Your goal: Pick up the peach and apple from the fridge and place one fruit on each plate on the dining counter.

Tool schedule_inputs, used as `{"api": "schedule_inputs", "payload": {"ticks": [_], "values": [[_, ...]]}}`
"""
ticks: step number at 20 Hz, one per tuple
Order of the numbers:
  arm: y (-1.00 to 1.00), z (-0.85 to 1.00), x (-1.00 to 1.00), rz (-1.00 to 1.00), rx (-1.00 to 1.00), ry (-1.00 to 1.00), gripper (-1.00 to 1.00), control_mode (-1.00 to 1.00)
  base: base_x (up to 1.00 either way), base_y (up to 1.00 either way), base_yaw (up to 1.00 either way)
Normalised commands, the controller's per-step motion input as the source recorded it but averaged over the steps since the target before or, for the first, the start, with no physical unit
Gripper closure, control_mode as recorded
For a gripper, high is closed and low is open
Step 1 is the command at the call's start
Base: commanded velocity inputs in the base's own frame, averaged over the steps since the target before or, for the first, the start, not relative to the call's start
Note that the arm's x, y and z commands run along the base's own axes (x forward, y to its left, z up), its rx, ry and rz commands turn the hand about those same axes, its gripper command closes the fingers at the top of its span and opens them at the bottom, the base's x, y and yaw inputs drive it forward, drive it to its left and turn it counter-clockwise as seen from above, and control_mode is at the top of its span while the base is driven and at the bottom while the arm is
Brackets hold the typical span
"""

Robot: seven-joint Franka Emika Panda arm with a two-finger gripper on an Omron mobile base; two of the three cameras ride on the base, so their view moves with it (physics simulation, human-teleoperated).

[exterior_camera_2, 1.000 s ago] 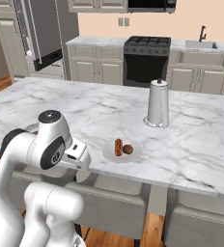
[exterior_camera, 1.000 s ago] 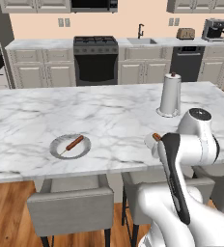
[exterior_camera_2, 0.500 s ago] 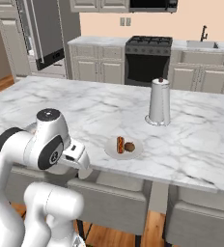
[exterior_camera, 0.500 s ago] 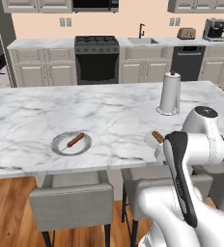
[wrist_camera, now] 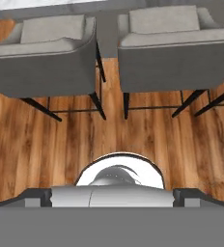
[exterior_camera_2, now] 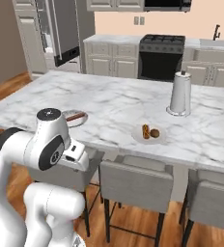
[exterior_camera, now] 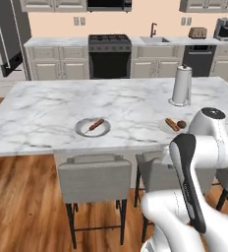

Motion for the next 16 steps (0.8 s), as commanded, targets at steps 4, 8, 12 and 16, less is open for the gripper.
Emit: {"api": "schedule_inputs", "payload": {"ticks": [4,8,12,16], "values": [[0.0,0.0,0.0,0.0,0.0,0.0,-1.0,1.0,-0.01,1.0,0.04],[0.0,0.0,0.0,0.0,0.0,0.0,-1.0,1.0,0.1,0.98,0.0],[0.0,0.0,0.0,0.0,0.0,0.0,-1.0,1.0,0.18,0.97,0.0],[0.0,0.0,0.0,0.0,0.0,0.0,-1.0,1.0,0.3,1.0,0.0]]}}
